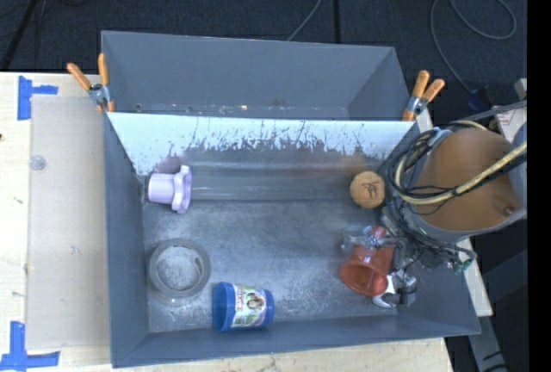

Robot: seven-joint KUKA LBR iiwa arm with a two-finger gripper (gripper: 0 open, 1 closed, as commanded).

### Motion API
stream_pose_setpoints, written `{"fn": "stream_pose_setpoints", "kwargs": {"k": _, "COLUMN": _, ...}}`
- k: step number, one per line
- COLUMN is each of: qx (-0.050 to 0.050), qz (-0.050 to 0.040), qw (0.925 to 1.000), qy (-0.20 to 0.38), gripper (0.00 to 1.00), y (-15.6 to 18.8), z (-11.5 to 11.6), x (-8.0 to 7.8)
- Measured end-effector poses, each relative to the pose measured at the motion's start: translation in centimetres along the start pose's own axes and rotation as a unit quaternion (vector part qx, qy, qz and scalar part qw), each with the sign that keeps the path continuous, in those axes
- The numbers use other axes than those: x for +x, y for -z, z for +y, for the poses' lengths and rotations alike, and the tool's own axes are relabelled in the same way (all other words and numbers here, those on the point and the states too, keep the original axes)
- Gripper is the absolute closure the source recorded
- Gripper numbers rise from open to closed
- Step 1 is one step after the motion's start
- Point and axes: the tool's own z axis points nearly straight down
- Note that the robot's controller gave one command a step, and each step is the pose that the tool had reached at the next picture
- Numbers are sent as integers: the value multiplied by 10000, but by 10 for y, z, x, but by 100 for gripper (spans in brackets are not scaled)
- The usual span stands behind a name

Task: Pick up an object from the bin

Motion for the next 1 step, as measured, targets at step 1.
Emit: {"fn": "stream_pose_setpoints", "kwargs": {"k": 1, "qx": 11, "qz": 4, "qw": 10000, "qy": 28, "gripper": 0, "y": -17, "z": -10, "x": -11}}
